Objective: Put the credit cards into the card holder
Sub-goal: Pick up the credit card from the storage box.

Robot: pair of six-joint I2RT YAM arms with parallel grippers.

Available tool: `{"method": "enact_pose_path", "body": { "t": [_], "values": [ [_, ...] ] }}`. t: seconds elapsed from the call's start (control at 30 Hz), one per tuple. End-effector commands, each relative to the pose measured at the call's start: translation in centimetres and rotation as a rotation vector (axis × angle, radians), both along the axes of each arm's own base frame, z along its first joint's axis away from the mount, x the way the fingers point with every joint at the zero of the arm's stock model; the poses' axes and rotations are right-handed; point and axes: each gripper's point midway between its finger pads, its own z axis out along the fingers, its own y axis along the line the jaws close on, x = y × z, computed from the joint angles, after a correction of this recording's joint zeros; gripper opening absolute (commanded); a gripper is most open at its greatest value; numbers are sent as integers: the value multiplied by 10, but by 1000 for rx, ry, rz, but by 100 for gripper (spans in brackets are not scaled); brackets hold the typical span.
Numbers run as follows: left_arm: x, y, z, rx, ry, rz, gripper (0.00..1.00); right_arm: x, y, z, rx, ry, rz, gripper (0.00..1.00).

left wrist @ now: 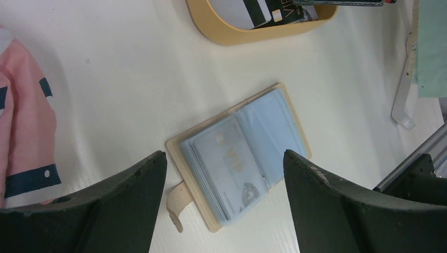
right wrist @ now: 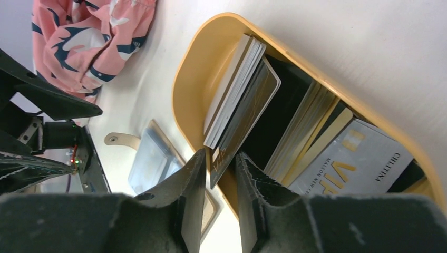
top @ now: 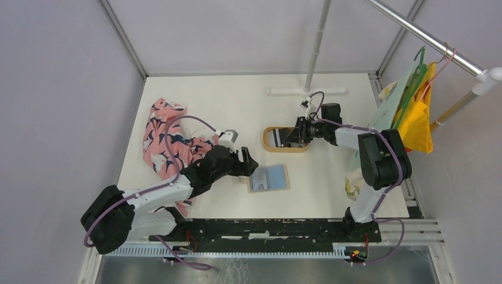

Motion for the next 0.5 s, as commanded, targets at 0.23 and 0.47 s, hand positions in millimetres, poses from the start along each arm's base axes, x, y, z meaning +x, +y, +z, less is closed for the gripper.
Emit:
{"method": "enact_pose_path", "body": {
  "t": [0.23,0.47],
  "values": [
    [10,-17,27,-57,-65,-35,85,14,8,2,59,22,-22,37],
    [9,-16,26,-53,-64,-32,84,27,-7,6,-27,-40,-74,10]
  ]
}}
